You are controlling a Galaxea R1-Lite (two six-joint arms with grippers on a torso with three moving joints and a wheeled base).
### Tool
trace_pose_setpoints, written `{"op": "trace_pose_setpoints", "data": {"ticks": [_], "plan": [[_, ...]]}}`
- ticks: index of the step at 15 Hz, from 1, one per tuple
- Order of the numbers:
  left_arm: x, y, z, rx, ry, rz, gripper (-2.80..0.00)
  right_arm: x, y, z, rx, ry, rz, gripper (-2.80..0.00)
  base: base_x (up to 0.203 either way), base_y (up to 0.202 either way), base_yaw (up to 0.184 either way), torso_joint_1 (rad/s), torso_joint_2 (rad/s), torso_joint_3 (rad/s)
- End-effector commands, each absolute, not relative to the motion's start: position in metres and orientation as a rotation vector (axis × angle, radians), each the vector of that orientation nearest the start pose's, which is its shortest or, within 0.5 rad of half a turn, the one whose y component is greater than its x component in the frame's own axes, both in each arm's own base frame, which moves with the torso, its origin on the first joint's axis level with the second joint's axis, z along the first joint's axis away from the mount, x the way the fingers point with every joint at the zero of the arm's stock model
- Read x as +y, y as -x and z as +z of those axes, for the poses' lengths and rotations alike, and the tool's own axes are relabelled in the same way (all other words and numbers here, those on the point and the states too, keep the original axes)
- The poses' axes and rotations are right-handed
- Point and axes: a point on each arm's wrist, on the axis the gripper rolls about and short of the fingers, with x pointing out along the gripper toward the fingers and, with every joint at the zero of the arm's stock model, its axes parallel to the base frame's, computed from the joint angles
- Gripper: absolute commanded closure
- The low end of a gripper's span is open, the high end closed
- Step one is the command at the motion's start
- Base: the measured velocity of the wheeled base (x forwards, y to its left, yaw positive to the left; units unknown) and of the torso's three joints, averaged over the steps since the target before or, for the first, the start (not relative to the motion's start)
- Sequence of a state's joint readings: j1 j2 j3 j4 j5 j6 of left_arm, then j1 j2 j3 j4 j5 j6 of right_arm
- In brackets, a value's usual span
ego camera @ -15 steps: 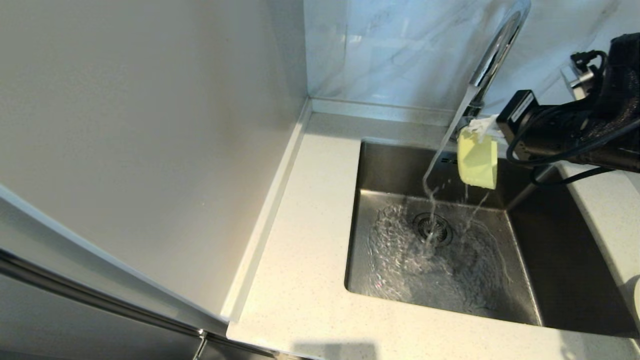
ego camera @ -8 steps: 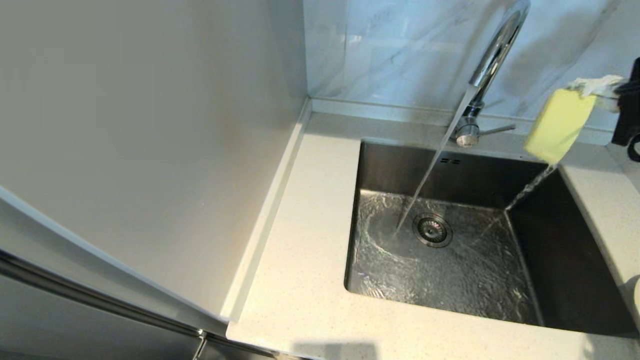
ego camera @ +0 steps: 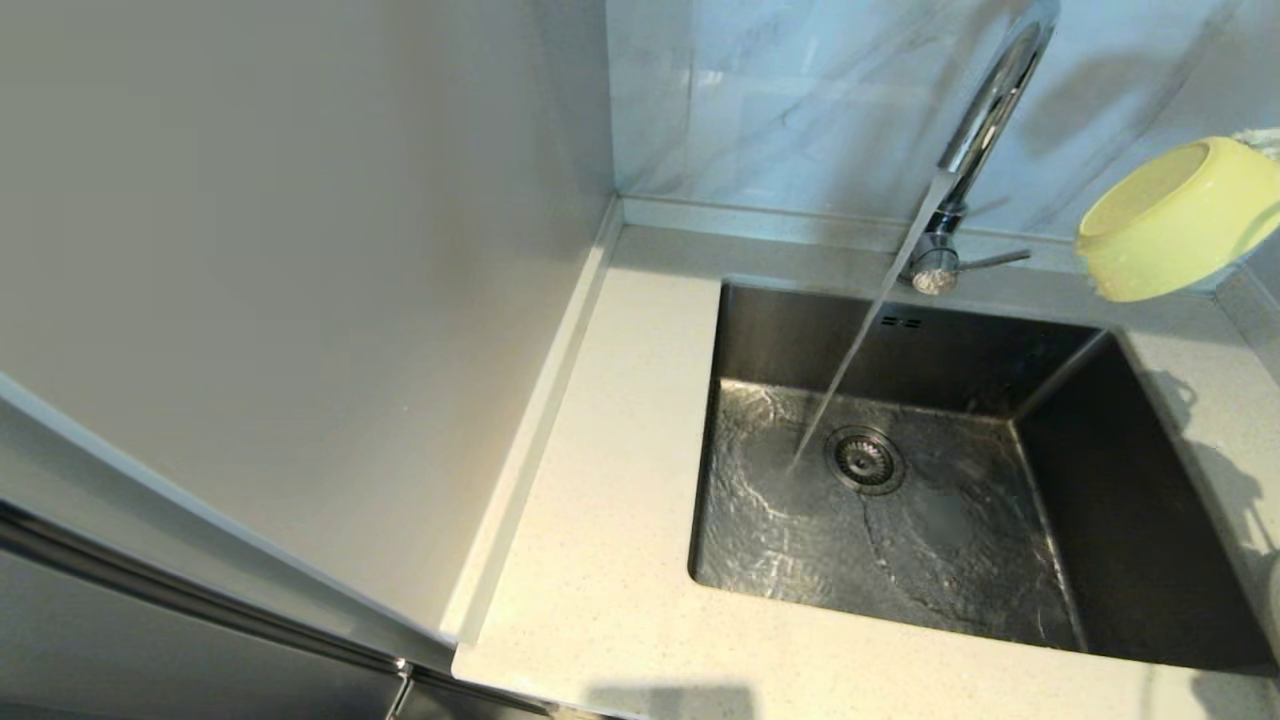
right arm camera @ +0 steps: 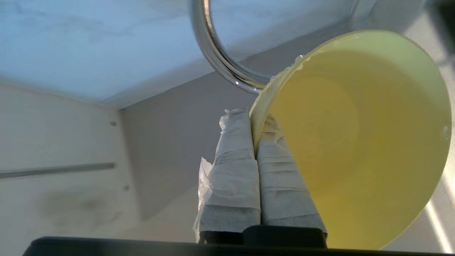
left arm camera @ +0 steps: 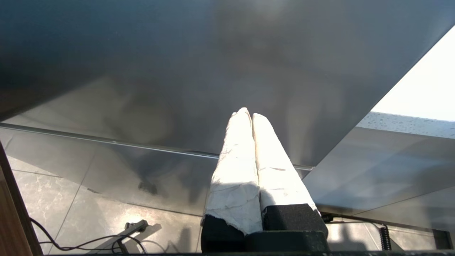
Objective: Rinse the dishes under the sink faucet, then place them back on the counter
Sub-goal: Rinse the bowl, then place the bowl on the table
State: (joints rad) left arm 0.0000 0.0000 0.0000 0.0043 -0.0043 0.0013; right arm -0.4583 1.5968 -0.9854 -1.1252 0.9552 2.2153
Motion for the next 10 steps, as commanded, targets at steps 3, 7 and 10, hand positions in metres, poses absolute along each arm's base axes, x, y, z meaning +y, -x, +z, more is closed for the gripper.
{"op": "trace_pose_setpoints", "data": {"ticks": [3,7,10], "plan": [[0.000,0.023,0.075,0.005,-0.002,-0.005,0.00,-0.109,-0.271,0.274,0.356,-1.817,0.761,0.00,0.000,0.000,0.000,0.000,0.00,0.000],[0.000,0.023,0.075,0.005,-0.002,-0.005,0.00,-0.117,-0.231,0.368,0.198,-1.582,0.877,0.00,0.000,0.000,0.000,0.000,0.00,0.000],[0.000,0.023,0.075,0.005,-0.002,-0.005,0.00,-0.119,-0.188,0.443,0.093,-1.467,0.868,0.00,0.000,0.000,0.000,0.000,0.00,0.000]]}}
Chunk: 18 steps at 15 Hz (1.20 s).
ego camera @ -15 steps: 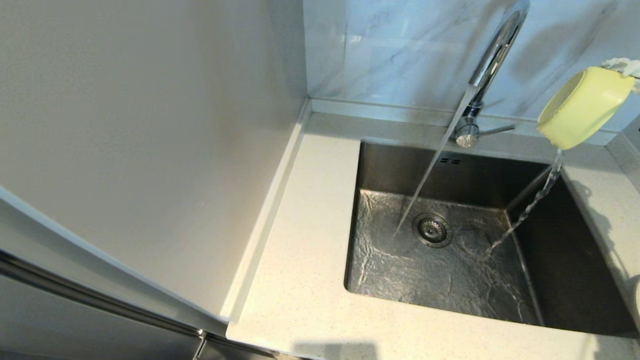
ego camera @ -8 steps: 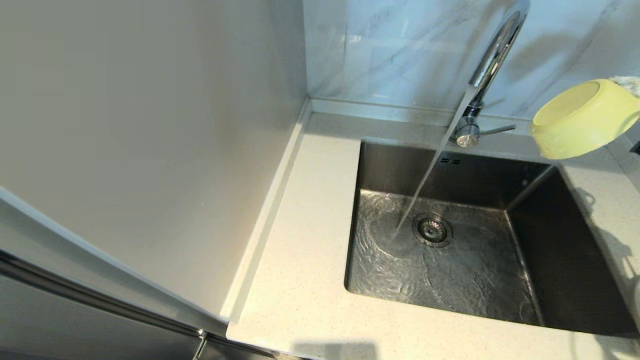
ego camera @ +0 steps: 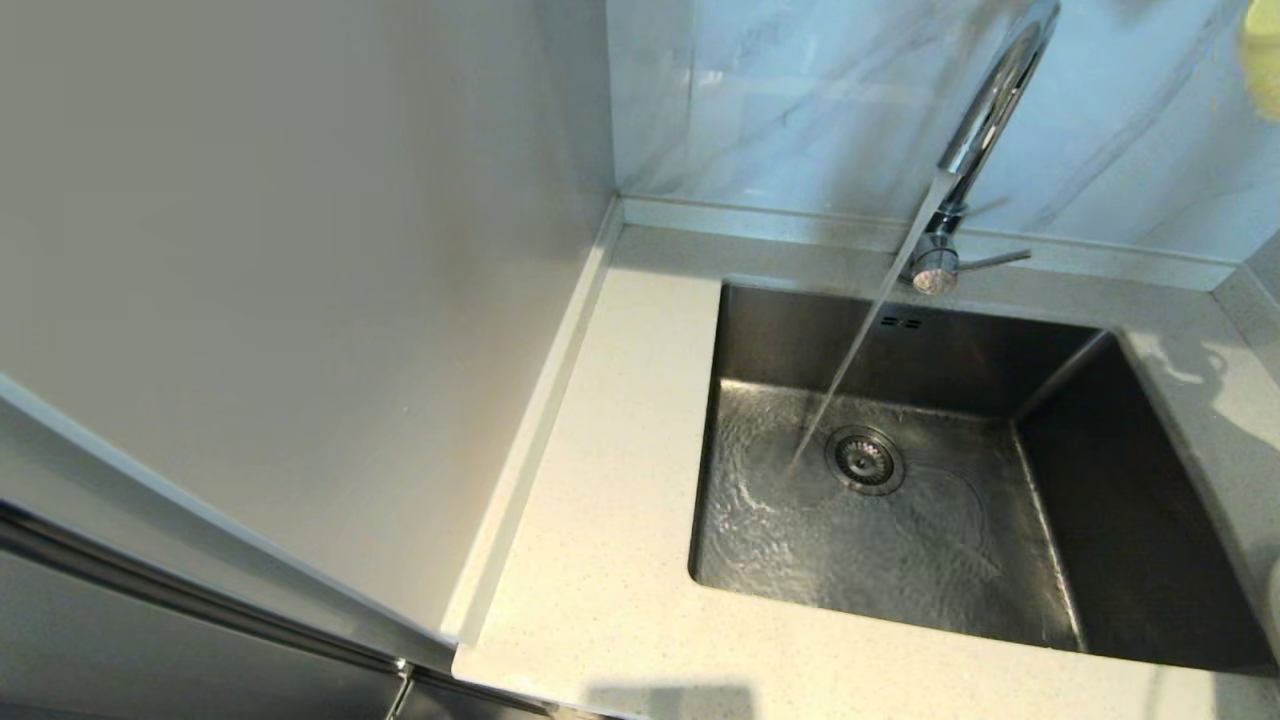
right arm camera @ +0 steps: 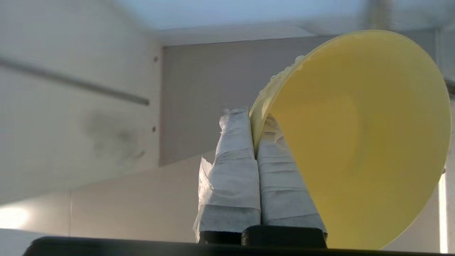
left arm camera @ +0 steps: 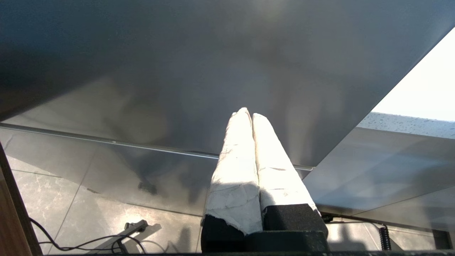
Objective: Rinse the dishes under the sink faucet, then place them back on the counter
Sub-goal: Place the bowl on the table
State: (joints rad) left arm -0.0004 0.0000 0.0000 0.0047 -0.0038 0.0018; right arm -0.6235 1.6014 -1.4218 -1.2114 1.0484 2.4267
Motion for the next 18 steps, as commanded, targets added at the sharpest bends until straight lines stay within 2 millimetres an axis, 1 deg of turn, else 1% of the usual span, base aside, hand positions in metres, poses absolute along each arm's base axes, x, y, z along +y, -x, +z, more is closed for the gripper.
{"op": "trace_pose_setpoints", "data": {"ticks": [1,2,3,4,5,6,7,8,9,10,11,12,14,15,16,17,18], "plan": [[0.000,0.023,0.075,0.005,-0.002,-0.005,0.00,-0.117,-0.181,0.451,0.092,-1.448,0.863,0.00,0.000,0.000,0.000,0.000,0.00,0.000],[0.000,0.023,0.075,0.005,-0.002,-0.005,0.00,-0.117,-0.179,0.452,0.102,-1.449,0.851,0.00,0.000,0.000,0.000,0.000,0.00,0.000],[0.000,0.023,0.075,0.005,-0.002,-0.005,0.00,-0.119,-0.180,0.444,0.120,-1.471,0.832,0.00,0.000,0.000,0.000,0.000,0.00,0.000],[0.000,0.023,0.075,0.005,-0.002,-0.005,0.00,-0.122,-0.186,0.428,0.149,-1.511,0.808,0.00,0.000,0.000,0.000,0.000,0.00,0.000],[0.000,0.023,0.075,0.005,-0.002,-0.003,0.00,-0.125,-0.196,0.401,0.190,-1.570,0.772,0.00,0.000,0.000,0.000,0.000,0.00,0.000],[0.000,0.023,0.075,0.005,-0.002,-0.005,0.00,-0.126,-0.205,0.365,0.243,-1.639,0.728,0.00,0.000,0.000,0.000,0.000,0.00,0.000],[0.000,0.023,0.075,0.005,-0.002,-0.005,0.00,-0.124,-0.211,0.335,0.290,-1.666,0.699,0.00,0.000,0.000,0.000,0.000,0.00,0.000],[0.000,0.023,0.075,0.005,-0.002,-0.005,0.00,-0.120,-0.212,0.316,0.323,-1.657,0.685,0.00,0.000,0.000,0.000,0.000,0.00,0.000],[0.000,0.023,0.075,0.005,-0.002,-0.005,0.00,-0.116,-0.211,0.306,0.334,-1.610,0.689,0.00,0.000,0.000,0.000,0.000,0.00,0.000],[0.000,0.023,0.075,0.005,-0.002,-0.005,0.00,-0.113,-0.206,0.309,0.314,-1.525,0.708,0.00,0.000,0.000,0.000,0.000,0.00,0.000],[0.000,0.023,0.075,0.005,-0.002,-0.003,0.00,-0.111,-0.196,0.324,0.269,-1.428,0.729,0.00,0.000,0.000,0.000,0.000,0.00,0.000],[0.000,0.023,0.075,0.005,-0.002,-0.003,0.00,-0.110,-0.183,0.348,0.202,-1.315,0.748,0.00,0.000,0.000,0.000,0.000,0.00,0.000],[0.000,0.023,0.075,0.005,-0.002,-0.005,0.00,-0.103,-0.152,0.414,0.080,-1.119,0.761,0.00,0.000,0.000,0.000,0.000,0.00,0.000],[0.000,0.023,0.075,0.005,-0.002,-0.005,0.00,-0.096,-0.137,0.447,0.052,-1.080,0.750,0.00,0.000,0.000,0.000,0.000,0.00,0.000],[0.000,0.023,0.075,0.005,-0.002,-0.005,0.00,-0.090,-0.126,0.473,0.059,-1.116,0.718,0.00,0.000,0.000,0.000,0.000,0.00,0.000],[0.000,0.023,0.075,0.005,-0.002,-0.004,0.00,-0.090,-0.123,0.486,0.107,-1.234,0.659,0.00,0.000,0.000,0.000,0.000,0.00,0.000],[0.000,0.023,0.075,0.005,-0.002,-0.003,0.00,-0.092,-0.123,0.490,0.176,-1.370,0.598,0.00,0.000,0.000,0.000,0.000,0.00,0.000]]}}
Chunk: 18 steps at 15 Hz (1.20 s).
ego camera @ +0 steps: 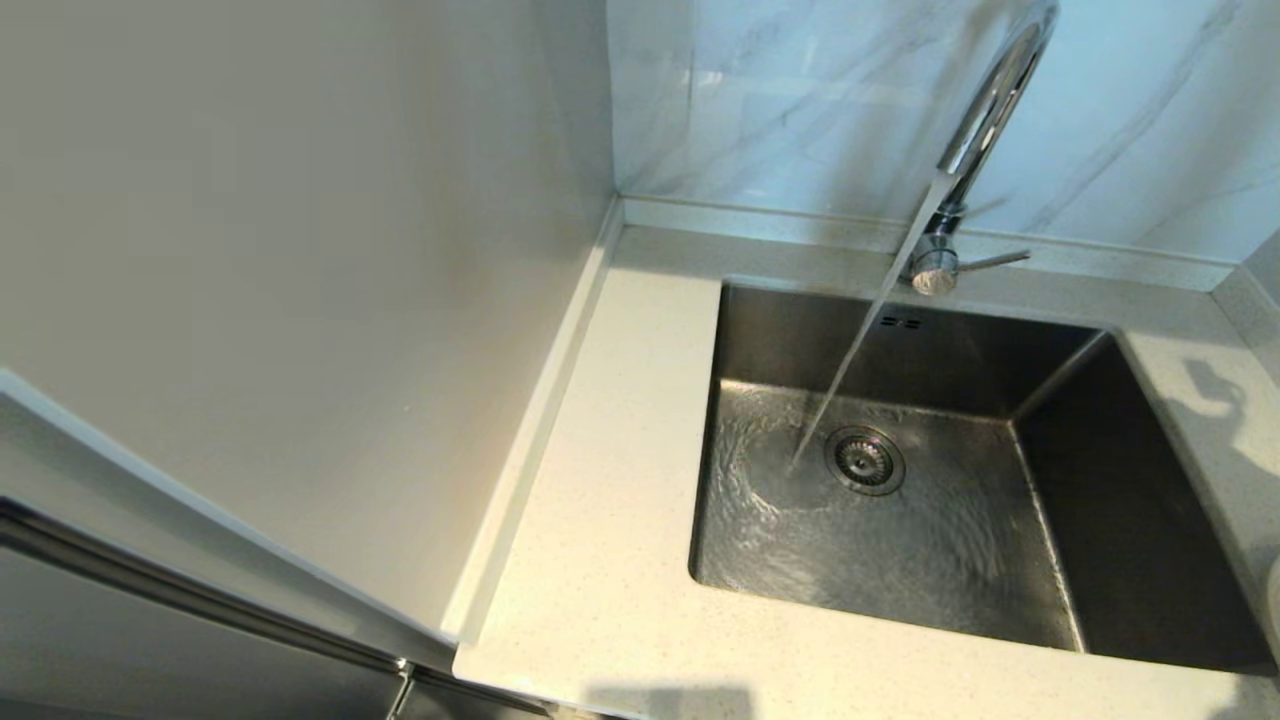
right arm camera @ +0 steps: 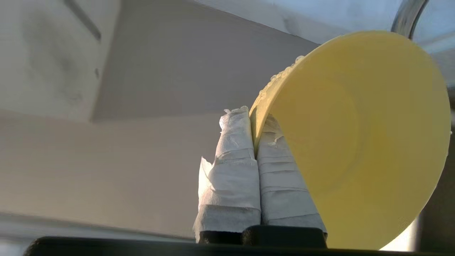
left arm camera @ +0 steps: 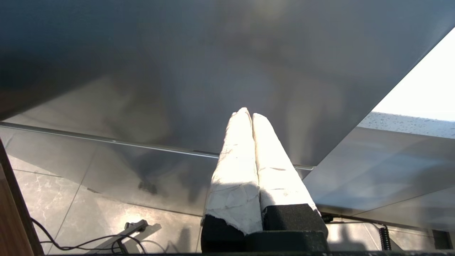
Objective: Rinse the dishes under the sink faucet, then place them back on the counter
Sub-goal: Place the bowl on the table
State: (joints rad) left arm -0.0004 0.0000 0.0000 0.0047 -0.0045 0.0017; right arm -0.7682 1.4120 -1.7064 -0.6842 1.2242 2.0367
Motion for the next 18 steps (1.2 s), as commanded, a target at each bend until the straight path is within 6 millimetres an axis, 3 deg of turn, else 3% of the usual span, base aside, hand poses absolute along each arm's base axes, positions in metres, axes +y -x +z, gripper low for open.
{"op": "trace_pose_setpoints", "data": {"ticks": [1,4,7,10,13,15,18], "plan": [[0.000,0.023,0.075,0.005,-0.002,-0.004,0.00,-0.096,-0.128,0.488,0.245,-1.489,0.550,0.00,0.000,0.000,0.000,0.000,0.00,0.000],[0.000,0.023,0.075,0.005,-0.002,-0.005,0.00,-0.129,-0.164,0.465,0.386,-1.790,0.424,0.00,0.000,0.000,0.000,0.000,0.00,0.000],[0.000,0.023,0.075,0.005,-0.002,-0.004,0.00,-0.153,-0.181,0.431,0.432,-2.116,0.209,0.00,0.000,0.000,0.000,0.000,0.00,0.000],[0.000,0.023,0.075,0.005,-0.002,-0.005,0.00,-0.152,-0.180,0.411,0.442,-2.097,0.098,0.00,0.000,0.000,0.000,0.000,0.00,0.000],[0.000,0.023,0.075,0.005,-0.002,-0.005,0.00,-0.111,-0.142,0.429,0.540,-1.929,0.273,0.00,0.000,0.000,0.000,0.000,0.00,0.000],[0.000,0.023,0.075,0.005,-0.002,-0.005,0.00,-0.083,-0.113,0.445,0.503,-1.794,0.346,0.00,0.000,0.000,0.000,0.000,0.00,0.000],[0.000,0.023,0.075,0.005,-0.002,-0.005,0.00,-0.047,-0.076,0.443,0.434,-1.590,0.397,0.00,0.000,0.000,0.000,0.000,0.00,0.000]]}}
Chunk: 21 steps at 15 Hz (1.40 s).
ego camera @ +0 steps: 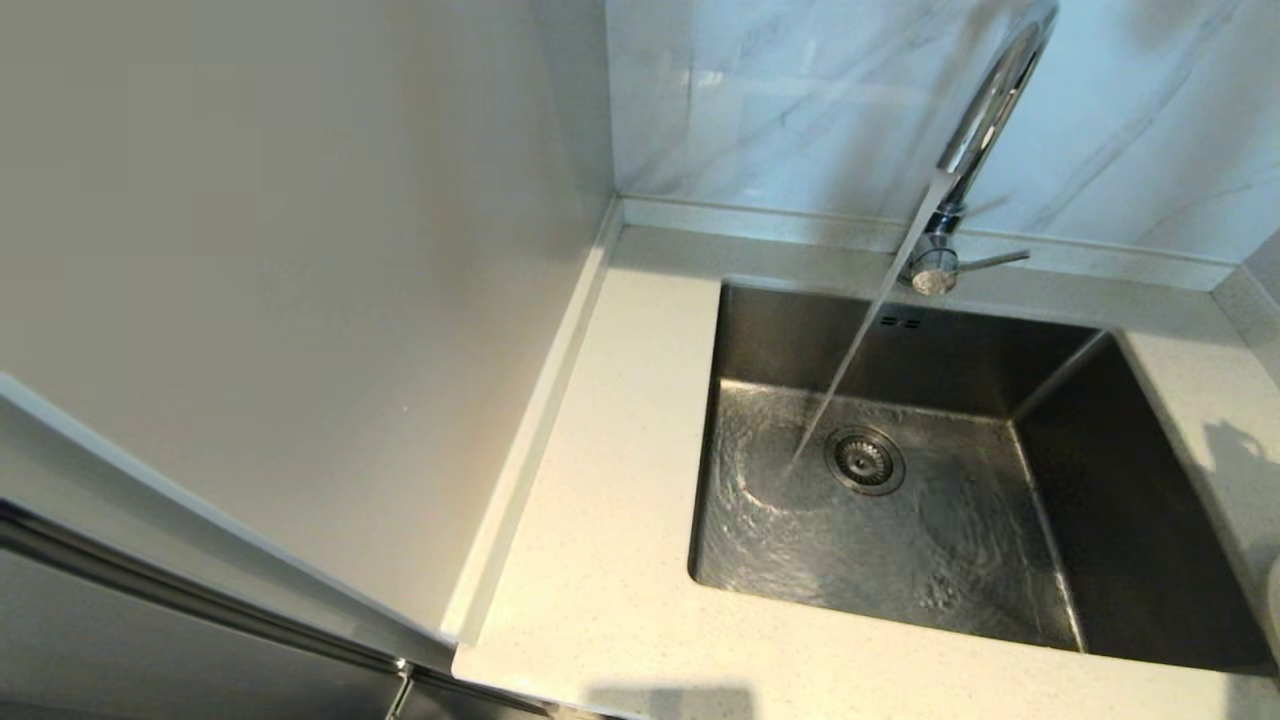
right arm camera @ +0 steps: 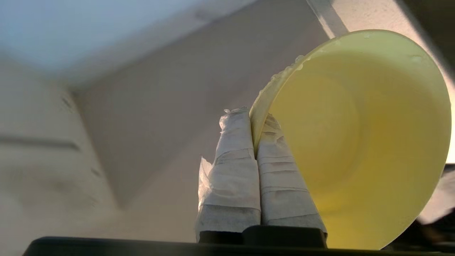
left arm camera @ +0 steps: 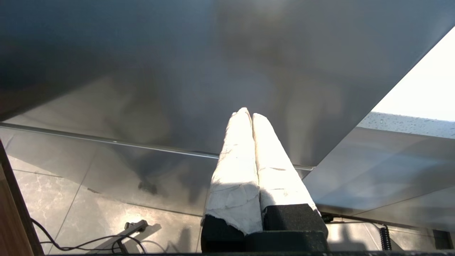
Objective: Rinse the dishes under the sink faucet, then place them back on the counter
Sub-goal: Place the bowl on the table
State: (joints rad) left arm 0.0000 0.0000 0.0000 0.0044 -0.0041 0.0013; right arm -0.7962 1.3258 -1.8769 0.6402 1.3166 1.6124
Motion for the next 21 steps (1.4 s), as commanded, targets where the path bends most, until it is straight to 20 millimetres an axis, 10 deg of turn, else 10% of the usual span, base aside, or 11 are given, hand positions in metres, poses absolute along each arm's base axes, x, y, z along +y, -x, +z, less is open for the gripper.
{"op": "trace_pose_setpoints", "data": {"ticks": [1,9,13,15,18,21], "plan": [[0.000,0.023,0.075,0.005,-0.002,-0.005,0.00,-0.036,-0.065,0.441,0.422,-1.550,0.408,0.00,0.000,0.000,0.000,0.000,0.00,0.000],[0.000,0.023,0.075,0.005,-0.002,-0.004,0.00,0.008,-0.026,0.409,0.799,-1.685,0.606,0.00,0.000,0.000,0.000,0.000,0.00,0.000],[0.000,0.023,0.075,0.005,-0.002,-0.005,0.00,-0.016,-0.067,0.409,0.891,-1.766,0.572,0.00,0.000,0.000,0.000,0.000,0.00,0.000],[0.000,0.023,0.075,0.005,-0.002,-0.003,0.00,-0.042,-0.108,0.380,0.752,-1.773,0.267,0.00,0.000,0.000,0.000,0.000,0.00,0.000],[0.000,0.023,0.075,0.005,-0.002,-0.004,0.00,-0.069,-0.130,0.345,0.512,-1.095,-0.232,0.00,0.000,0.000,0.000,0.000,0.00,0.000],[0.000,0.023,0.075,0.005,-0.002,-0.004,0.00,-0.084,-0.139,0.365,0.278,-0.193,-0.452,0.00,0.000,0.000,0.000,0.000,0.00,0.000]]}}
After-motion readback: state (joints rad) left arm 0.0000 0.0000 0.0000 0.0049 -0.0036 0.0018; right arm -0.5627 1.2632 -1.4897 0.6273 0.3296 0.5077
